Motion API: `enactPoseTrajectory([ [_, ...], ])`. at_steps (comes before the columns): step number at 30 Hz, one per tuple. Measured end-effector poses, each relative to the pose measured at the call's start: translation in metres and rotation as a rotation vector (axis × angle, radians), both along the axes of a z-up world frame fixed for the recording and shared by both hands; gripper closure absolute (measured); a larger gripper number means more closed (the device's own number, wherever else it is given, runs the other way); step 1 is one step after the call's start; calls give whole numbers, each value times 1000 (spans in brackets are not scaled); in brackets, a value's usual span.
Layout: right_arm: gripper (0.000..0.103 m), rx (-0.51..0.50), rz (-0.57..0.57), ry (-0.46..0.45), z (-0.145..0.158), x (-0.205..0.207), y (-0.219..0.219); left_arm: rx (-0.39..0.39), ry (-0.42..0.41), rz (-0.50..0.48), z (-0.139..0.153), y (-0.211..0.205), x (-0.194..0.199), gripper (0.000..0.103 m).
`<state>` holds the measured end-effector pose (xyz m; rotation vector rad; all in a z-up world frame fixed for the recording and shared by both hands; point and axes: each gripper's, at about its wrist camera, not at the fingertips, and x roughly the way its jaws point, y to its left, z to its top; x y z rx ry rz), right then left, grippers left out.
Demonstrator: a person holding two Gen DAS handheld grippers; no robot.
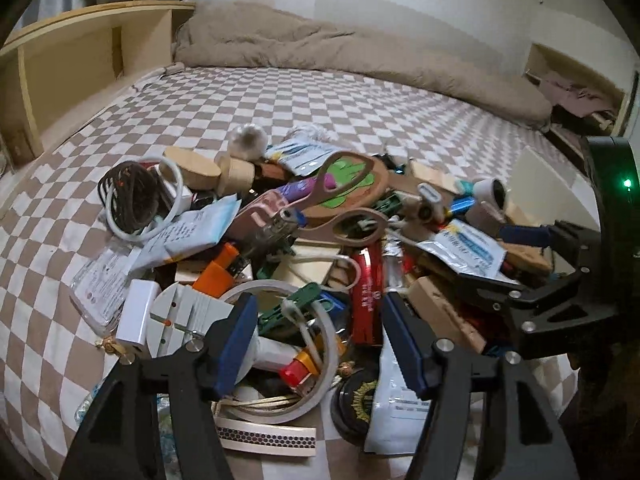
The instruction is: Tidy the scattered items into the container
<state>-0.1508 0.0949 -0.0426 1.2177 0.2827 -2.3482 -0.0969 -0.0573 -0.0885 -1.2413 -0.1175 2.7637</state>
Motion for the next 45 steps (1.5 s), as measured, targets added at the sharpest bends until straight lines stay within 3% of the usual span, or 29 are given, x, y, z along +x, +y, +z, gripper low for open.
enactPoseTrajectory([
  [3, 0, 49, -3, 11, -5, -4, -6, 15, -16, 8, -3, -3, -2, 40],
  [5, 0, 50, -8, 11, -6, -4, -5, 36, -27, 10, -4, -6, -3, 65],
  [8, 2, 11, -25, -22, -4, -4, 2, 53, -41, 13, -6, -9, -5, 75],
  [13, 18, -59, -60, -55, 3, -7, 13, 77, -42, 35, -5, -17, -4, 94],
  [19, 36, -142, -98, -63, 9, -8, 33, 123, -31, 84, -1, -31, -2, 94],
  [25, 47, -224, -123, -76, 13, -8, 48, 106, 72, 126, 16, -39, 7, 94],
  [36, 47, -344, -146, -84, 25, 3, 62, 126, 274, 167, 47, -54, 30, 94],
  [40, 47, -385, -140, -78, 31, 9, 65, 138, 327, 160, 55, -54, 37, 94],
  [45, 47, -424, -131, -74, 36, 16, 68, 149, 459, 122, 72, -50, 55, 94],
])
